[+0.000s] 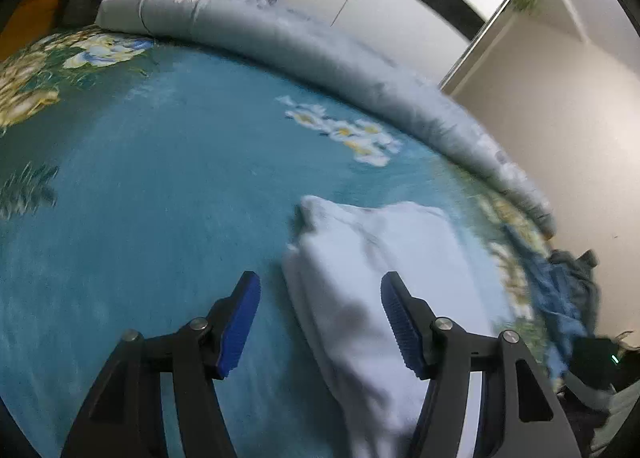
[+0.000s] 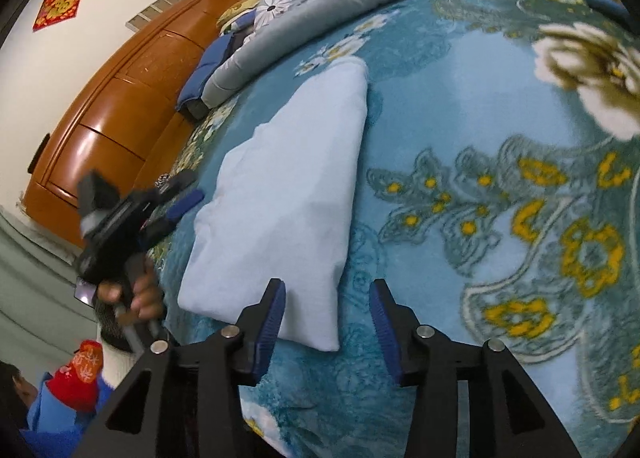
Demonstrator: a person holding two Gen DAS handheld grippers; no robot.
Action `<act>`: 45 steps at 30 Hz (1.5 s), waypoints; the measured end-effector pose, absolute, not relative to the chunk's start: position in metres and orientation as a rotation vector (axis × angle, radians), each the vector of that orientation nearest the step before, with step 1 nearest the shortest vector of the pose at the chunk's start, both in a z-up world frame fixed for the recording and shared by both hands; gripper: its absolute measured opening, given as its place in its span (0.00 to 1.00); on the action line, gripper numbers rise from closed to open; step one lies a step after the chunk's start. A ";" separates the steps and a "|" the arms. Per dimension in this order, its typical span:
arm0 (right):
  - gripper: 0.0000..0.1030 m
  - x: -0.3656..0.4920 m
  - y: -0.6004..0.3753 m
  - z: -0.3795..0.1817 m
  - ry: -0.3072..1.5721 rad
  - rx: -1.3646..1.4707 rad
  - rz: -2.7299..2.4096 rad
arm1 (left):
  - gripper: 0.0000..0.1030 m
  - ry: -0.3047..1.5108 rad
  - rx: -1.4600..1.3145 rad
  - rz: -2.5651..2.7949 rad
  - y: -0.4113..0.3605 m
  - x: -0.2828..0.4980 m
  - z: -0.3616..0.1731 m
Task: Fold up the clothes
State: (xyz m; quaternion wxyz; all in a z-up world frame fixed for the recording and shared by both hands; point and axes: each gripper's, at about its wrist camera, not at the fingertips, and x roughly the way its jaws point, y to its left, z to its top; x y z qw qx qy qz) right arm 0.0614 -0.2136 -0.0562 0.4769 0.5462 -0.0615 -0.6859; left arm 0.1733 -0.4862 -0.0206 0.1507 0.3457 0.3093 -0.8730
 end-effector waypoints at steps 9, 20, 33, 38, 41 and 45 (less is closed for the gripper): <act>0.48 0.065 -0.216 -0.063 -0.229 1.326 -1.621 | 0.61 0.957 1.130 -2.562 -0.494 0.132 -0.049; 0.07 0.062 -0.214 -0.072 -0.318 1.349 -1.578 | 0.11 1.088 1.022 -2.468 -0.485 0.138 -0.044; 0.07 -0.020 -0.185 0.014 0.095 1.170 -1.517 | 0.11 1.107 0.736 -2.556 -0.378 0.214 -0.012; 0.07 -0.026 -0.181 -0.033 0.124 1.288 -1.520 | 0.11 1.190 0.858 -2.455 -0.372 0.210 -0.057; 0.07 -0.032 -0.167 -0.053 -0.004 1.329 -1.506 | 0.14 1.219 0.869 -2.466 -0.378 0.210 -0.062; 0.11 -0.032 -0.163 -0.059 -0.087 1.346 -1.511 | 0.20 1.149 0.924 -2.531 -0.377 0.209 -0.046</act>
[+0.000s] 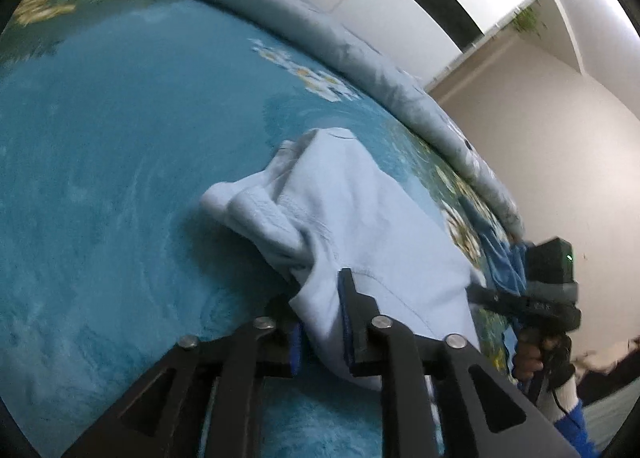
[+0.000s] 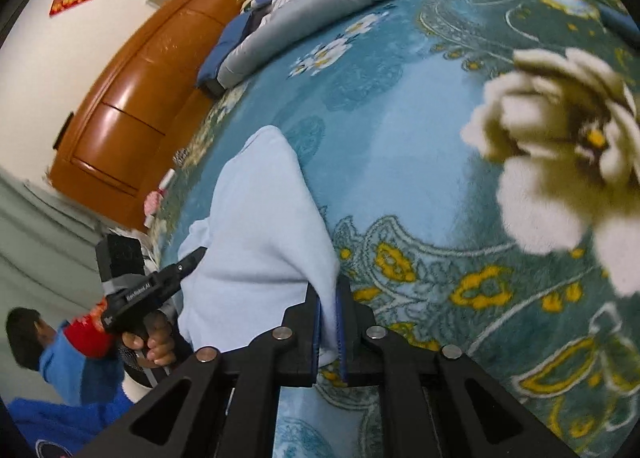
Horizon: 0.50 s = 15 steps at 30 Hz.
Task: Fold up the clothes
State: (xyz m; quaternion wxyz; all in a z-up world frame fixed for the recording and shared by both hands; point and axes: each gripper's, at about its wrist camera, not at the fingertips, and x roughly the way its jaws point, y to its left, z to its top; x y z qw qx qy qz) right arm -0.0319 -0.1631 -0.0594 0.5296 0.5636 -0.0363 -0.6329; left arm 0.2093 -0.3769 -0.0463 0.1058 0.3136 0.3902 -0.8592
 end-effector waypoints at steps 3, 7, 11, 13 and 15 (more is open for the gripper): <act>0.24 -0.029 -0.155 -0.057 -0.139 1.357 -1.540 | 0.42 1.132 0.915 -2.561 -0.385 0.216 -0.034; 0.54 -0.021 -0.134 -0.062 -0.258 1.378 -1.581 | 0.53 1.017 0.910 -2.570 -0.415 0.205 -0.020; 0.54 -0.016 -0.127 -0.069 -0.352 1.370 -1.626 | 0.53 0.965 1.040 -2.602 -0.439 0.163 -0.027; 0.54 -0.015 -0.127 -0.070 -0.398 1.359 -1.637 | 0.53 0.998 1.130 -2.625 -0.443 0.146 -0.035; 0.54 -0.013 -0.130 -0.070 -0.424 1.349 -1.636 | 0.53 1.029 1.222 -2.646 -0.446 0.129 -0.043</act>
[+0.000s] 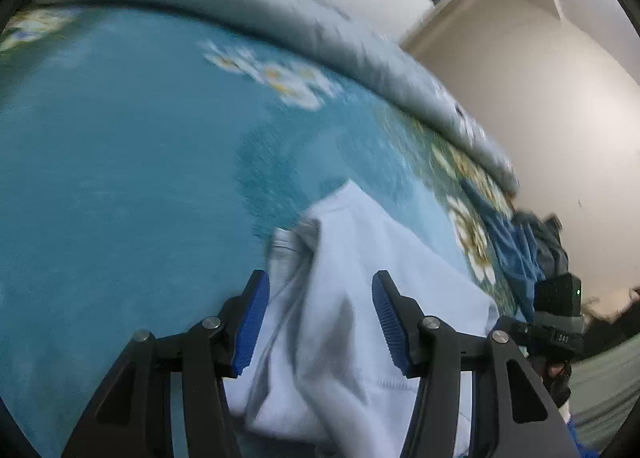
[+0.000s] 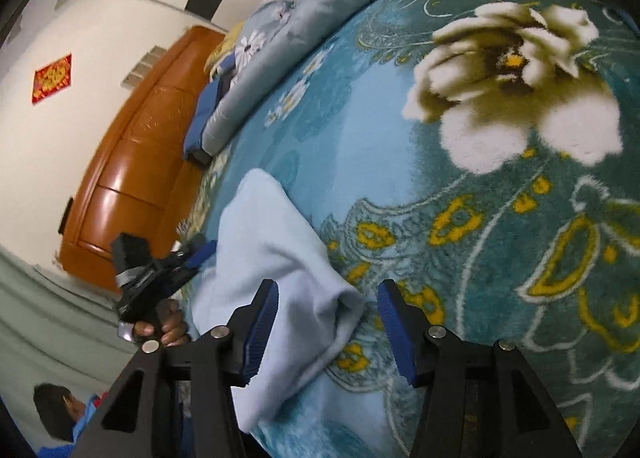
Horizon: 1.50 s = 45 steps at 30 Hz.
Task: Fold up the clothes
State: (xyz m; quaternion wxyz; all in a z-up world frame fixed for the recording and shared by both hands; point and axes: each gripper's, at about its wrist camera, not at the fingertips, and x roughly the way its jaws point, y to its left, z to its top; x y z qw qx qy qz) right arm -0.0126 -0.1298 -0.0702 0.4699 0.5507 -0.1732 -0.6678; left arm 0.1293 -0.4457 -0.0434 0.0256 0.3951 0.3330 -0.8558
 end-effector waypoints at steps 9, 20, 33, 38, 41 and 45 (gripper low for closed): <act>0.11 -0.016 -0.140 -0.063 -0.411 1.356 -1.631 | 0.22 0.980 1.236 -2.630 -0.436 0.132 -0.052; 0.08 -0.106 -0.189 -0.017 -0.154 1.378 -1.646 | 0.12 1.080 1.063 -2.641 -0.398 0.158 -0.048; 0.25 -0.063 -0.137 -0.040 -0.312 1.375 -1.683 | 0.27 1.124 1.018 -2.672 -0.403 0.174 -0.022; 0.25 -0.022 -0.110 -0.037 -0.359 1.356 -1.667 | 0.30 1.154 1.082 -2.699 -0.375 0.185 -0.026; 0.25 -0.007 -0.109 -0.040 -0.364 1.358 -1.651 | 0.35 1.172 1.122 -2.680 -0.363 0.188 -0.035; 0.25 0.003 -0.113 -0.040 -0.349 1.358 -1.668 | 0.36 1.311 1.114 -2.631 -0.356 0.196 -0.049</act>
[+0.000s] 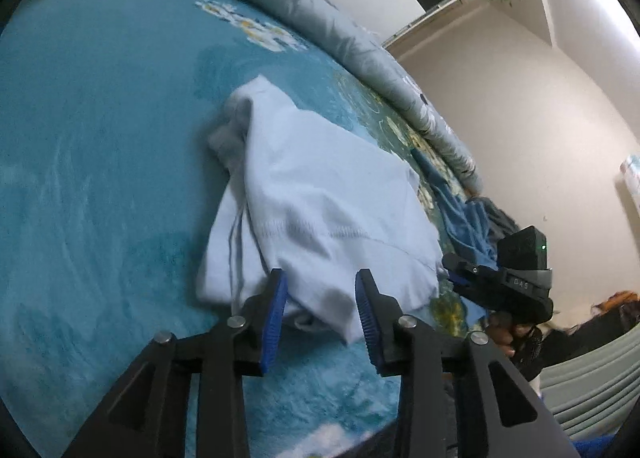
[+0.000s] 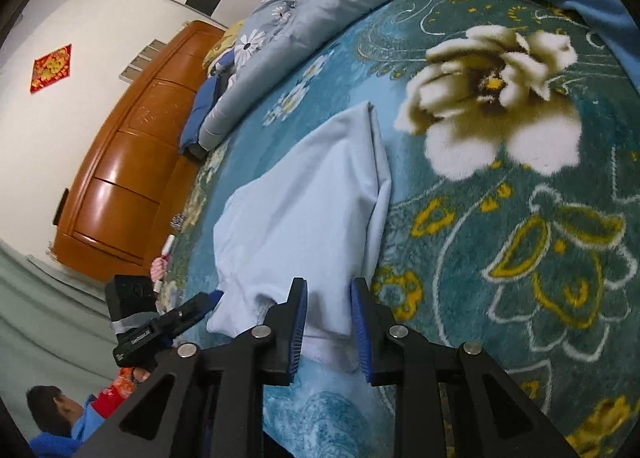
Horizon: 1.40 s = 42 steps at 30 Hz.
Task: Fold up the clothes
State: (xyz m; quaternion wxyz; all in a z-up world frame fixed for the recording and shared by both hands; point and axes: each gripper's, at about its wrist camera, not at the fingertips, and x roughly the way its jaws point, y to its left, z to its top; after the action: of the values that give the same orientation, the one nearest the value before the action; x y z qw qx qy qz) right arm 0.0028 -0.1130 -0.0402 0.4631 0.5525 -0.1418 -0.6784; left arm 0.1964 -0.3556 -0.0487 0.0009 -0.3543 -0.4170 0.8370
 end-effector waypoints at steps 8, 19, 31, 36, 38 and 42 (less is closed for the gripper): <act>0.10 0.014 -0.114 -0.023 -0.334 1.310 -1.682 | 0.07 -1.348 -1.016 2.633 -0.347 0.196 -0.045; 0.06 0.031 -0.100 -0.026 -0.268 1.303 -1.716 | 0.03 -1.191 -1.068 2.773 -0.348 0.219 -0.043; 0.16 0.033 -0.095 -0.030 -0.273 1.269 -1.750 | 0.57 -1.017 -0.972 2.919 -0.364 0.225 -0.013; 0.50 0.007 -0.100 -0.040 -0.360 1.303 -1.786 | 0.64 -1.034 -1.085 2.908 -0.395 0.187 -0.024; 0.51 -0.003 -0.104 -0.048 -0.398 1.330 -1.776 | 0.64 -1.069 -1.159 2.863 -0.405 0.169 -0.036; 0.51 -0.019 -0.115 -0.060 -0.434 1.358 -1.745 | 0.64 -1.096 -1.212 2.813 -0.408 0.152 -0.051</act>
State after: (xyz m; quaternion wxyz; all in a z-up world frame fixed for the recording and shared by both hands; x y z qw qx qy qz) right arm -0.0187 -0.1150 -0.0599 0.4296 0.5443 -0.1738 -0.6993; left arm 0.1519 -0.4085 -0.0514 -0.0557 -0.3720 -0.3363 0.8634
